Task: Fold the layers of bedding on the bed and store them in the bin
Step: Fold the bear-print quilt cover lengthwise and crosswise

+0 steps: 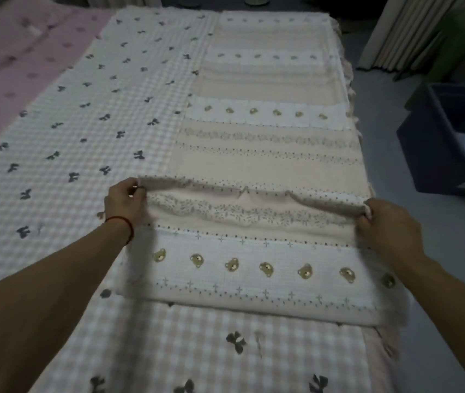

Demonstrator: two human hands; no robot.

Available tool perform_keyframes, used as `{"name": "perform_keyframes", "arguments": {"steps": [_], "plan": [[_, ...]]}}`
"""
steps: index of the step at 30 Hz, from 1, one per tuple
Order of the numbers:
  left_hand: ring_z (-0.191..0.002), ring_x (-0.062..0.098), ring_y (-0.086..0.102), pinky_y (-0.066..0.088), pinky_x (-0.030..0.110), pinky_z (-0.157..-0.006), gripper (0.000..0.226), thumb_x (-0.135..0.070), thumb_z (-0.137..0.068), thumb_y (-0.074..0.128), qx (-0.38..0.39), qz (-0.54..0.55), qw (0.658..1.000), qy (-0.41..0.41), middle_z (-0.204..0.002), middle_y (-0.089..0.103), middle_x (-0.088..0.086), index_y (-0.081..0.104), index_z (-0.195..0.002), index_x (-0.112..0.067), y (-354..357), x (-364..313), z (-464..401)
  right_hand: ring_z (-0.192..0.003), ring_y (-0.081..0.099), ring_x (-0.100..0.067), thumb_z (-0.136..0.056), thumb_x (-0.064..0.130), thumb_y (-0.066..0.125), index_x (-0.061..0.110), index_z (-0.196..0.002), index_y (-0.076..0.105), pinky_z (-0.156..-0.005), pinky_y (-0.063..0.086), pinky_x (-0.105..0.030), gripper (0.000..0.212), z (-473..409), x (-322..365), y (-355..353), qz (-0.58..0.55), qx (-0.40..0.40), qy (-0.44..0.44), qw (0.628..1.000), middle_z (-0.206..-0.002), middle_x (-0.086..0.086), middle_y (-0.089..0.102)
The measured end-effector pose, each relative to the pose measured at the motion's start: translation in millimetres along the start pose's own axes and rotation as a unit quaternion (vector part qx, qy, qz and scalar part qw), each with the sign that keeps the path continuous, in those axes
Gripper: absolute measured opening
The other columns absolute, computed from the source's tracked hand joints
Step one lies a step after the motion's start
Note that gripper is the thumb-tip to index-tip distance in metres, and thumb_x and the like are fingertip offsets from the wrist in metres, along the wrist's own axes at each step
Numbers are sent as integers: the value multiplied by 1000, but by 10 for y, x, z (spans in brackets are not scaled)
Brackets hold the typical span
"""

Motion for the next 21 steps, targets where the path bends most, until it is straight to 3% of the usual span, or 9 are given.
{"name": "perform_keyframes", "arguments": {"steps": [4,7,9,13,16,17,19,20,21], "plan": [[-109,37,62,47,39,-93,26,-22,-103,49,-11,-68,996,-48,-113,69,17,67,-118,-9,641,404,-267,-72,57,-31,-99,32,51,13,-91,55,-64,49,-37,22,-222,-284,683,-50,8,99,994,-85,-13,63],[-113,43,56,42,50,-98,41,-26,-107,34,-97,-164,982,-4,-122,62,22,53,-134,-2,884,491,-244,-77,58,-30,-99,55,41,8,-106,60,-71,51,-39,51,-293,-456,971,-61,-19,157,986,-91,-18,66],[-108,44,55,41,55,-94,41,-23,-107,31,-147,-209,966,32,-118,60,24,50,-133,2,990,455,-254,-75,56,-31,-96,61,34,6,-110,62,-71,47,-38,64,-446,-498,1073,-32,-18,159,987,-91,-22,67],[-98,43,56,42,55,-85,35,-23,-105,29,-172,-243,954,38,-108,59,22,51,-123,0,984,417,-218,-66,49,-29,-99,60,30,11,-90,71,-68,48,-39,65,-685,-523,1025,8,9,135,991,-93,-25,68],[-92,41,56,43,54,-81,28,-21,-104,33,-164,-270,948,29,-101,59,20,51,-116,-3,1000,419,-255,-50,49,-30,-98,69,17,16,-75,64,-58,51,-37,74,-798,-539,941,75,23,88,993,-83,-23,66],[-91,41,56,43,53,-80,26,-20,-104,35,-157,-277,948,26,-100,59,19,51,-115,-4,1019,426,-271,-48,48,-29,-99,66,22,12,-79,63,-55,51,-38,71,-813,-553,969,99,40,63,992,-74,-20,63],[-92,42,56,43,54,-81,24,-20,-103,37,-148,-288,946,17,-101,58,20,51,-114,-4,1029,445,-292,-45,40,-25,-100,34,50,-3,-105,64,-49,44,-38,40,-719,-686,1057,97,75,76,990,-72,-26,58],[-92,42,56,43,54,-82,24,-20,-102,37,-147,-290,945,13,-101,58,20,51,-113,-4,1022,449,-300,-46,37,-24,-98,21,51,-7,-111,62,-49,41,-38,33,-748,-746,1032,102,66,81,989,-77,-30,58],[-93,42,55,43,54,-82,25,-21,-102,37,-145,-290,946,9,-101,58,21,51,-113,-4,1042,458,-305,-48,39,-25,-101,24,43,-6,-106,62,-50,42,-39,36,-801,-815,945,98,35,106,989,-80,-32,58]]}}
Point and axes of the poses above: each hand's wrist, its own z-axis away from the middle knuckle, its own y-axis out of the palm, x = y × z, the point moved 10 cm from there along -z, towards the middle knuckle
